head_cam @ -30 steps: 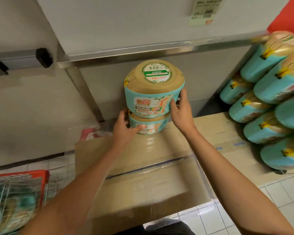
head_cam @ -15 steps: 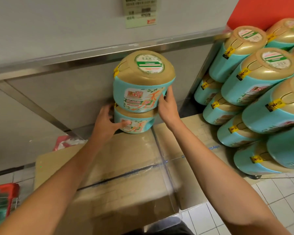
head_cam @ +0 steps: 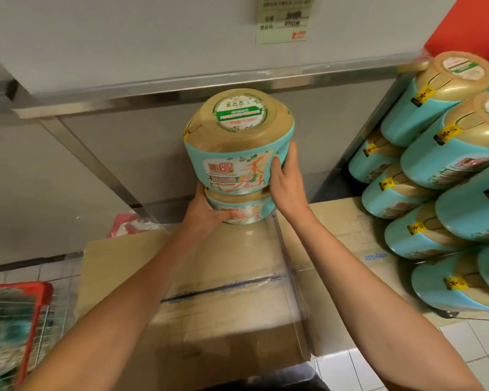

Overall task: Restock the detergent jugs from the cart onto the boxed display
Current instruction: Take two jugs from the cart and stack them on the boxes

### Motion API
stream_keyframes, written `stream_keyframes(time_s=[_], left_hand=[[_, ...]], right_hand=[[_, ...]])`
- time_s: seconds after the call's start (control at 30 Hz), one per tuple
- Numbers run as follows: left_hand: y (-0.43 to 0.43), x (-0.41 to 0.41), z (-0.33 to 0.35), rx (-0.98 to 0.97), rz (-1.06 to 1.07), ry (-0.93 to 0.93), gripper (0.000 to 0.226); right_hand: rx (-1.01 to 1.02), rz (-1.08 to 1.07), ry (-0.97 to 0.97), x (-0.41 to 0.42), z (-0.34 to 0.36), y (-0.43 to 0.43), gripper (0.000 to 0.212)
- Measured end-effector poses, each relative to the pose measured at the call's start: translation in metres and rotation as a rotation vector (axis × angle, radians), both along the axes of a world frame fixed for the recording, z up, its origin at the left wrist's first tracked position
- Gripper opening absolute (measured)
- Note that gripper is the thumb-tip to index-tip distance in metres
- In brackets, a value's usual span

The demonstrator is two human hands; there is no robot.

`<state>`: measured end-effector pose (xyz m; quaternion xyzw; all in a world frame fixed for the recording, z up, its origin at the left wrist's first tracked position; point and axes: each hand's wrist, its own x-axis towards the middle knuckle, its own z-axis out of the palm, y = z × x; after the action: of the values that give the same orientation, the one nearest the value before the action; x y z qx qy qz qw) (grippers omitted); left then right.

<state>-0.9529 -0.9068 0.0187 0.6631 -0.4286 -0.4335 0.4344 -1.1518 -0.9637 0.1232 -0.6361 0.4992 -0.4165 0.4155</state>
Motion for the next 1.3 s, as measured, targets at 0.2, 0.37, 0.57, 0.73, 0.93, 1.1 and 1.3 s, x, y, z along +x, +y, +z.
stream_keyframes(time_s=[0.2, 0.37, 0.57, 0.73, 0.93, 1.1, 1.3], left_hand=[[-0.022, -0.027, 0.014, -0.044, -0.045, -0.020, 0.108], [-0.052, -0.066, 0.021, -0.058, -0.138, 0.025, 0.110], [-0.067, -0.105, 0.008, -0.021, -0.152, 0.024, 0.121], [-0.076, -0.125, 0.001, 0.008, -0.172, -0.029, 0.122], [-0.089, -0.146, 0.000, 0.012, -0.166, -0.029, 0.121], [-0.097, -0.167, 0.004, -0.013, -0.148, -0.024, 0.116], [-0.094, -0.191, 0.008, -0.010, -0.062, -0.112, 0.097]], right_hand=[[-0.052, -0.039, 0.003, -0.032, 0.015, -0.014, 0.025], [-0.034, -0.124, 0.035, -0.072, 0.020, -0.030, 0.022], [0.038, -0.162, 0.047, -0.102, 0.005, -0.045, 0.027], [0.136, -0.279, -0.036, -0.120, -0.010, -0.050, 0.023], [0.149, -0.513, -0.250, -0.127, -0.027, -0.031, 0.041], [0.136, -0.439, -0.213, -0.104, -0.056, 0.008, 0.086], [0.112, -0.439, -0.160, -0.096, -0.055, -0.008, 0.130]])
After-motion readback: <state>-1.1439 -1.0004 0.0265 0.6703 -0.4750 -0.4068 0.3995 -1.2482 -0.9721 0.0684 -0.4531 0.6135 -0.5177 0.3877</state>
